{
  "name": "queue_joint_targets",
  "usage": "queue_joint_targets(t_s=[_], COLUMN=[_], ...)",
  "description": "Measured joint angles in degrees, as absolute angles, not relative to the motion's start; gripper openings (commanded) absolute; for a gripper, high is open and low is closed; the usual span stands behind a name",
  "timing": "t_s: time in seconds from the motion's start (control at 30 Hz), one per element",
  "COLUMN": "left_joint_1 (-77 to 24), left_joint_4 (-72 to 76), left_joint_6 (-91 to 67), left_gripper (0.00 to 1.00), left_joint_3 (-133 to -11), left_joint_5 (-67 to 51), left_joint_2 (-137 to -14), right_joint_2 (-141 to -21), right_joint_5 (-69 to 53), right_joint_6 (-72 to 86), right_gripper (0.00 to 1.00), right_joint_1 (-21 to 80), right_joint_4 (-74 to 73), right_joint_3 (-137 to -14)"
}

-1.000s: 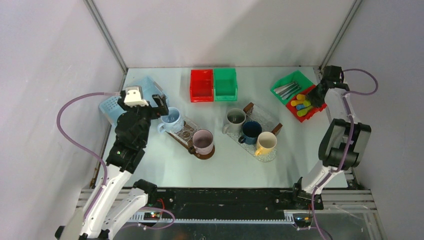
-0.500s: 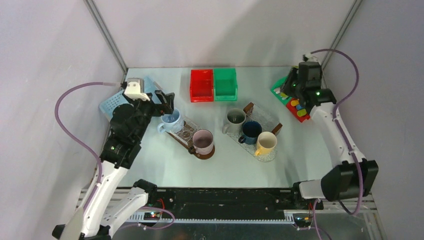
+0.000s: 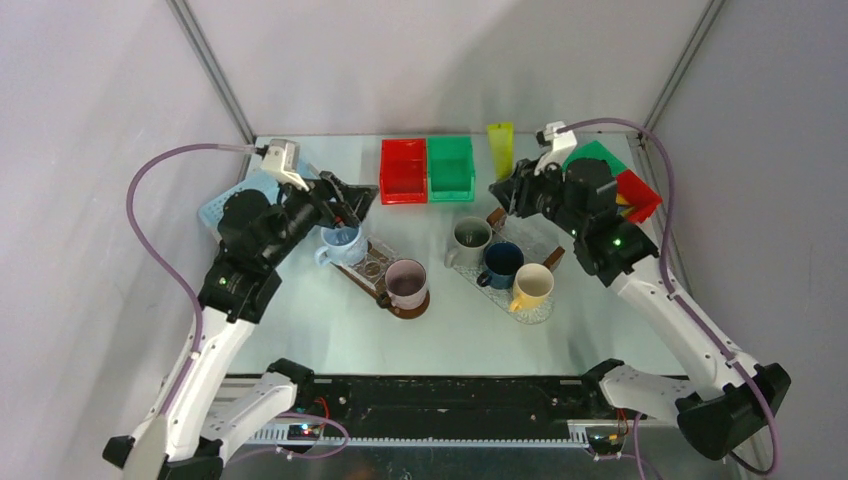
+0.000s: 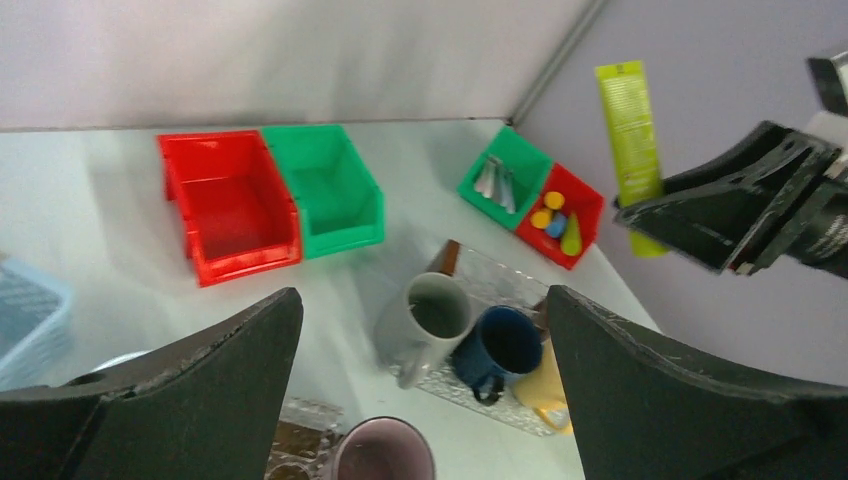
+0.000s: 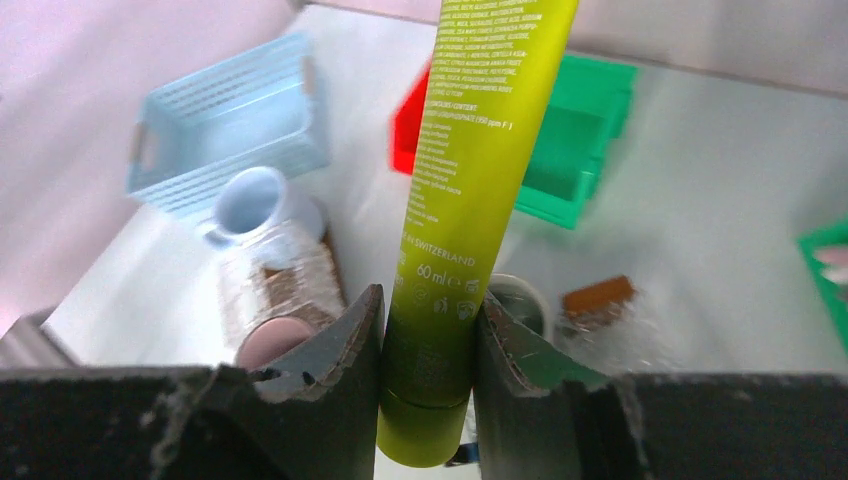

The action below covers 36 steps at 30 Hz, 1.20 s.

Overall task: Prepare toiletry sets of a toothbrush and toothpaste on the tray
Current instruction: Pick up the toothpaste from the storage box.

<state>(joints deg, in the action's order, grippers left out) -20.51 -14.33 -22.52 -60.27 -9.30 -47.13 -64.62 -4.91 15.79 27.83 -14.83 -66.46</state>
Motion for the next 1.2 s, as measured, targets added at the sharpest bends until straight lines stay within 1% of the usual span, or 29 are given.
queue_joint_targets(t_s=[0.23, 0.5, 0.8, 0.93, 1.0, 1.03, 1.07, 1.13, 1.17, 1.2], left_joint_1=[-22.7, -27.1, -28.9, -29.3, -29.5, -29.5, -29.6, -29.8, -29.9, -30.0], left_joint_4=[-9.9, -3.4, 3.2, 4.7, 5.3, 5.4, 5.5, 5.7, 5.9, 6.0], left_joint_6=[-27.8, -33.4, -39.5, -41.1, -42.0, -42.3, -42.7, -43.5, -43.7, -43.9], left_gripper=[0.98, 0.99, 0.83, 0.74, 0.67, 0.59, 0.55, 0.39, 0.35, 0.27], left_joint_3=[-61.5, -62.1, -62.1, -62.1, -62.1, -62.1, -62.1, -62.1, -62.1, -62.1], left_joint_5=[-17.3, -20.9, -22.3, -22.9, -23.2, -23.2, -23.4, -23.7, -24.0, -24.2], left_joint_2=[-50.5, -53.8, -55.7, -56.6, -57.3, -57.7, -57.9, -58.4, -58.5, -58.6], right_joint_2=[-62.8, -62.5, -62.3, -62.3, -62.3, -62.3, -62.3, -62.3, -62.3, -62.3], right_joint_5=[-14.8, -24.3, -29.8, -31.0, -31.4, -31.6, -31.7, -31.8, -31.8, -31.9], right_joint_6=[13.9, 11.6, 11.4, 11.3, 11.3, 11.3, 11.1, 11.0, 10.9, 10.9], right_gripper=[0.13, 0.12, 0.11, 0.11, 0.10, 0.10, 0.10, 0.10, 0.10, 0.10], right_joint_1=[33.3, 38.8, 41.4, 42.0, 42.3, 42.3, 42.4, 42.5, 42.5, 42.6], right_joint_4=[-8.1, -2.4, 1.6, 2.5, 2.7, 2.8, 2.8, 2.8, 2.8, 2.8], right_joint_3=[-61.9, -60.3, -58.8, -58.8, -58.8, -58.8, -58.8, -58.8, -58.8, -58.8])
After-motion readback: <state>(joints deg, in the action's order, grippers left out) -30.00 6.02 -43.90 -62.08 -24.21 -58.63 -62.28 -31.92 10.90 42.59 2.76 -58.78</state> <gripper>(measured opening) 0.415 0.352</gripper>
